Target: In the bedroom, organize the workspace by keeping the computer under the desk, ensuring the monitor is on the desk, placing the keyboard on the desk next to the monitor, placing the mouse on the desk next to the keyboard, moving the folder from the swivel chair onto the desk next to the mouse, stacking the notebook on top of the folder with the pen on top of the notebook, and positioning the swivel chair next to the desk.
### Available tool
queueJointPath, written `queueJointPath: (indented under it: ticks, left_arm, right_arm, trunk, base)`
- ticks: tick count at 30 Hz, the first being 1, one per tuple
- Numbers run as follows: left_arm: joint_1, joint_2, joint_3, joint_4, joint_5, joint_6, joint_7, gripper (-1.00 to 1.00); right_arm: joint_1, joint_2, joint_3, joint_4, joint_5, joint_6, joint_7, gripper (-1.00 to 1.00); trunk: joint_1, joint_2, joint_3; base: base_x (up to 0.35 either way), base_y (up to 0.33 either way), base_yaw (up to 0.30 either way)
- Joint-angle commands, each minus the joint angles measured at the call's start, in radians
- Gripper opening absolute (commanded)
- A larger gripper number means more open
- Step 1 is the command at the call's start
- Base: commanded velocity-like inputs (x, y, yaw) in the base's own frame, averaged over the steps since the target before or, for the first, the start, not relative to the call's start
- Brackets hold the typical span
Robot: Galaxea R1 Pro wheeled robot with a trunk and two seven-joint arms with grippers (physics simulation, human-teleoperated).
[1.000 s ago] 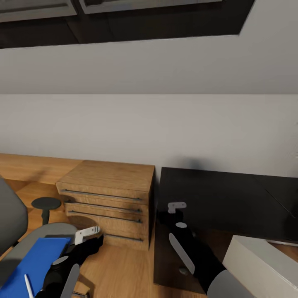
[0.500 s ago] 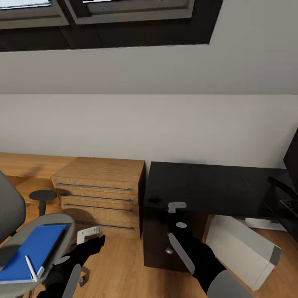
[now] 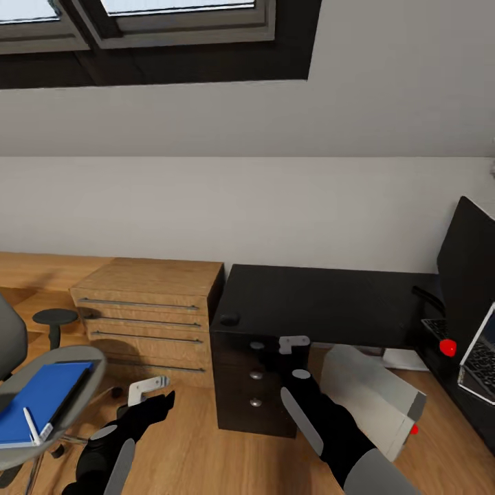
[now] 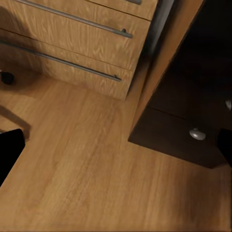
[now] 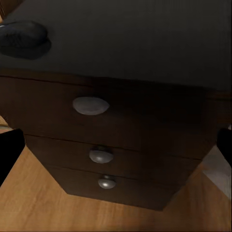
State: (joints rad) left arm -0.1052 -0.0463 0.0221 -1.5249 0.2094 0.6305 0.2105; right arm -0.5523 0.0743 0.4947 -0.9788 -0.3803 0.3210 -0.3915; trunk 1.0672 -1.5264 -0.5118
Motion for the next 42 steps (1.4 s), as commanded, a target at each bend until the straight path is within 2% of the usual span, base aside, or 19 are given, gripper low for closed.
queueJointPath:
  ticks: [1, 10, 22, 30, 42]
  left_arm:
    - [-0.001, -0.001, 0.0, -0.002, 0.011, 0.005, 0.007, 1.0]
    - [-0.001, 0.0, 0.0, 0.0, 0.012, 0.006, 0.007, 1.0]
    - [-0.001, 0.0, -0.001, 0.006, 0.013, 0.008, 0.007, 1.0]
    - [-0.001, 0.0, -0.001, 0.006, 0.013, 0.008, 0.007, 1.0]
    - [-0.001, 0.0, 0.0, 0.006, 0.013, 0.008, 0.007, 1.0]
  right_arm:
    - [-0.001, -0.001, 0.003, -0.001, -0.008, 0.003, -0.008, 1.0]
    - [-0.001, -0.002, 0.002, -0.001, -0.008, 0.003, -0.008, 1.0]
    - [-0.001, -0.003, 0.001, -0.007, -0.008, 0.003, -0.009, 1.0]
    - [-0.001, -0.019, 0.001, -0.016, -0.009, 0.004, -0.009, 1.0]
    - [-0.001, -0.029, -0.003, -0.018, -0.009, 0.004, -0.009, 1.0]
  trunk:
    - [0.0, -0.001, -0.001]
    - [0.0, -0.001, -0.001]
    - [0.0, -0.001, -0.001]
    - [0.0, -0.001, -0.001]
    - [0.0, -0.001, -0.001]
  base:
    - [-0.021, -0.333, -0.001]
    - [-0.034, -0.296, 0.0]
    - [-0.037, -0.056, -0.015]
    - [-0.003, -0.005, -0.2]
    - [0.0, -0.001, -0.257]
